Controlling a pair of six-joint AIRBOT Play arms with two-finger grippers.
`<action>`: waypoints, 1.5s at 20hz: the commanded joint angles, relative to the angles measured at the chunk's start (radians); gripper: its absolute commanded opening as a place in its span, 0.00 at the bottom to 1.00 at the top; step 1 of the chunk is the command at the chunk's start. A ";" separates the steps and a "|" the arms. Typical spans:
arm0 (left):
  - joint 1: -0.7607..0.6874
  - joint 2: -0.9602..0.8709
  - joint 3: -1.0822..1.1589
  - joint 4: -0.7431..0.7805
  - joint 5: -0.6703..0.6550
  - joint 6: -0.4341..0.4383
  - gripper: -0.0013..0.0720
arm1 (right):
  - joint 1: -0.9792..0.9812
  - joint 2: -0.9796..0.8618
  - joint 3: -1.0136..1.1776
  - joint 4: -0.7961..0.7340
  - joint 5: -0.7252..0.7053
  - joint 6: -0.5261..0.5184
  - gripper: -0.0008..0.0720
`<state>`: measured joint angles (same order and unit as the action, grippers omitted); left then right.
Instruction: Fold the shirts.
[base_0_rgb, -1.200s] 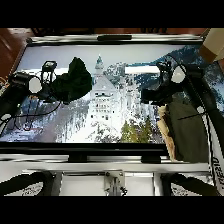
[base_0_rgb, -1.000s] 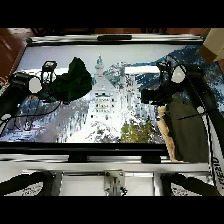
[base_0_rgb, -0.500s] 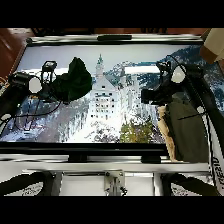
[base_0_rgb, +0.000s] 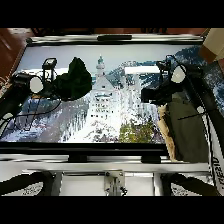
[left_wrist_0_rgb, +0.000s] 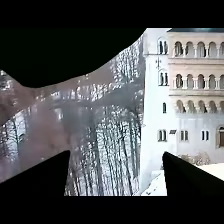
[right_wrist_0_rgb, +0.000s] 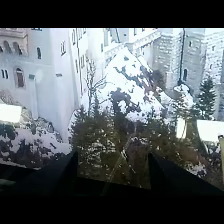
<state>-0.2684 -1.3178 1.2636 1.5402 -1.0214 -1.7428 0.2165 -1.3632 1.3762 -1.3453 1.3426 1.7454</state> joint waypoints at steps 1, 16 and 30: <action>0.014 -0.058 0.030 -0.021 0.148 -0.002 1.00 | 0.001 0.000 0.001 0.002 -0.034 0.000 0.77; 0.148 -0.749 0.662 -0.110 -0.068 0.002 0.10 | 0.002 0.000 0.001 0.024 -0.033 0.001 0.77; -0.094 0.116 0.742 -0.119 -0.175 0.173 0.06 | 0.001 0.489 0.002 -0.155 0.145 0.010 0.77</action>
<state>-0.2890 -1.3994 2.0392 1.4166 -1.1595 -1.5742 0.2176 -1.0405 1.3777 -1.4239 1.4872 1.7367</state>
